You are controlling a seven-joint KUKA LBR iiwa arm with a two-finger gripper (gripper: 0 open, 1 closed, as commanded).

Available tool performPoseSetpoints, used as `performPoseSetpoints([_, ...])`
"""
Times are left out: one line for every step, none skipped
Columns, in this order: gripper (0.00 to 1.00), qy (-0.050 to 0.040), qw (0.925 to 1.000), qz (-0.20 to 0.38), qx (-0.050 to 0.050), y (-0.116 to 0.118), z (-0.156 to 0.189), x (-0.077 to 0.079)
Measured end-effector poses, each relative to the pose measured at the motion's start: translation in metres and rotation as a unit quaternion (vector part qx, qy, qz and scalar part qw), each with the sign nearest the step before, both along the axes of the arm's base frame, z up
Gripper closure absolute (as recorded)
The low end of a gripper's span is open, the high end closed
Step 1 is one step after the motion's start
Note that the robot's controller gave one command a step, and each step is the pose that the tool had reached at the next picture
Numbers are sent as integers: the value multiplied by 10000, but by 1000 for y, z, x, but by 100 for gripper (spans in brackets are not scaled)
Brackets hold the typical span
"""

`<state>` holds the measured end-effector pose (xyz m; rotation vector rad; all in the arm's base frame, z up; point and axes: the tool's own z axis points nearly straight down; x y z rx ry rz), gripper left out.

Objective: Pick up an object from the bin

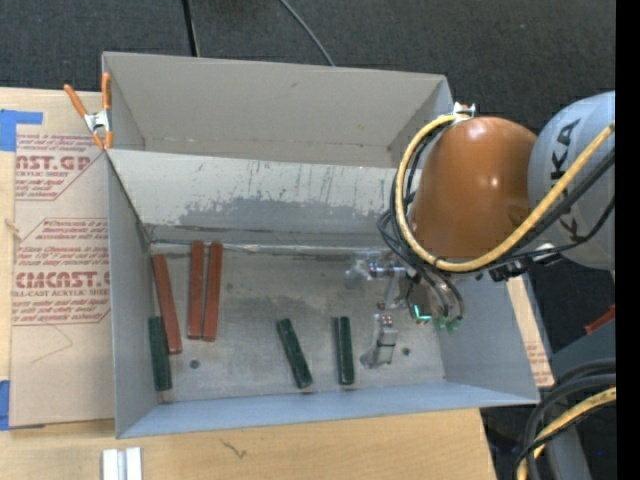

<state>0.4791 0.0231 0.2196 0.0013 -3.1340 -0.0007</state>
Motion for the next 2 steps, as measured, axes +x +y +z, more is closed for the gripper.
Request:
performPoseSetpoints([0, -41, 10000, -4, 2, 0, 4, 2])
performPoseSetpoints([100, -48, 9416, 3366, 16, 59, -125, 47])
